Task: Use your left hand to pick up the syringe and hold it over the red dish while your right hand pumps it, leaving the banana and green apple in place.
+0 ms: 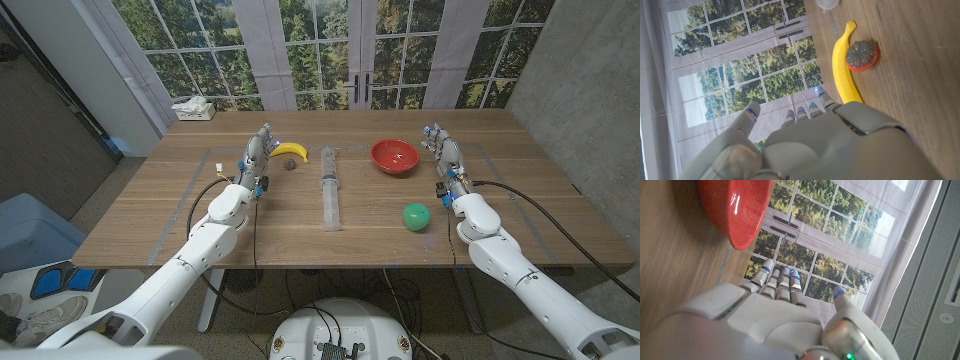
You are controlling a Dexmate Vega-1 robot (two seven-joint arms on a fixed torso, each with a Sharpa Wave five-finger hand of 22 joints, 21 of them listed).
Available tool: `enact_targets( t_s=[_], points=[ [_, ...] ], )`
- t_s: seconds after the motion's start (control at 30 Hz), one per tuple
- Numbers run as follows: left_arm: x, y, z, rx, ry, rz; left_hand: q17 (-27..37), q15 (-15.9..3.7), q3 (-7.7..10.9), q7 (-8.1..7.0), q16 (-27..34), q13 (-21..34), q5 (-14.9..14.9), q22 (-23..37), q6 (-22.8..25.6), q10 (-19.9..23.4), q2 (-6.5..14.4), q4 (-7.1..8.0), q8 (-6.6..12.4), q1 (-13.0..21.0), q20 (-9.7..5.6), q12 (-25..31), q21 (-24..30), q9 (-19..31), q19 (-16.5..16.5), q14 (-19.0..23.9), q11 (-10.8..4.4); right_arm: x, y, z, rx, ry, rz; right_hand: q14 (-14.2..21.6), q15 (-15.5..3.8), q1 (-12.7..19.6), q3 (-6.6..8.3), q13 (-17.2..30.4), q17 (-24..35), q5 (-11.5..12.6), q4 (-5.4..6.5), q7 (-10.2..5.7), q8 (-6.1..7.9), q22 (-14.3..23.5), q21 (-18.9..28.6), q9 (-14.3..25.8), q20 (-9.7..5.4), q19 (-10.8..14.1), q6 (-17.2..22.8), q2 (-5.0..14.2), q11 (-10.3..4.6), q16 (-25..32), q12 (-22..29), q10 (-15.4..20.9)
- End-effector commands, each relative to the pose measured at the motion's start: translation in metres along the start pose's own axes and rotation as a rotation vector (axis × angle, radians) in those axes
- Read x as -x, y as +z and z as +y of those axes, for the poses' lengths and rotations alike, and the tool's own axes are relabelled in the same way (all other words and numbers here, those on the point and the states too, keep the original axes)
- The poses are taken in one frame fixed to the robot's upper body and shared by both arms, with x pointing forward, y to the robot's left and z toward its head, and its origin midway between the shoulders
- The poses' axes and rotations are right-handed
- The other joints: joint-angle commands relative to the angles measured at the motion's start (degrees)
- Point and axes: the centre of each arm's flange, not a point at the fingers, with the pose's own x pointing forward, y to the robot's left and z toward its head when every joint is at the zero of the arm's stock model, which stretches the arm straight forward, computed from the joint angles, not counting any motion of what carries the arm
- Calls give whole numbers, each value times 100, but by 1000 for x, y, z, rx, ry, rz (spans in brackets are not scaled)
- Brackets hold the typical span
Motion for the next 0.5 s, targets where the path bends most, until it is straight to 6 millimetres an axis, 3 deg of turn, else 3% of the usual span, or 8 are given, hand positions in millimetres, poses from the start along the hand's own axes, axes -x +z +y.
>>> enact_targets(
  t_s=[0.03,0.27,0.37,0.5],
  points=[
    [-5,9,-9,-26,-6,-3,0,-244,16,33,2,23,38,12,-59,15,45,-69,16,67,-332,22,-26,29,56,15,-8,4,8,2,32,1,-15,54,-95,43,11,-8,6,-16,-27,15,22,17,-27,23,-204,40,52,-10,5,25,54,57],
    [-9,12,-19,-43,-5,15,-1,-248,-21,42,-9,25,38,12,-105,3,-26,-152,11,95,-344,10,-71,30,79,19,-1,3,7,5,58,16,-1,57,-92,42,5,-21,-2,-22,-38,13,20,18,-56,23,-202,53,53,-2,11,24,51,54],
    [-10,12,-25,-36,6,26,-1,-216,-81,35,-10,26,25,11,-135,-1,-138,-258,14,121,-348,2,-114,31,131,44,-9,4,7,5,65,19,-1,59,-93,41,1,-28,-7,-25,-44,16,20,18,-74,23,-197,60,57,1,12,22,54,62],
    [-11,15,-34,-54,19,35,6,-89,-139,92,5,29,-14,11,-175,19,-269,-498,35,232,-195,-2,-203,35,239,126,7,8,8,3,78,18,-4,60,-83,41,-5,-40,-16,-30,-57,23,20,18,-103,24,-195,71,64,3,9,19,53,63]
  ],
)
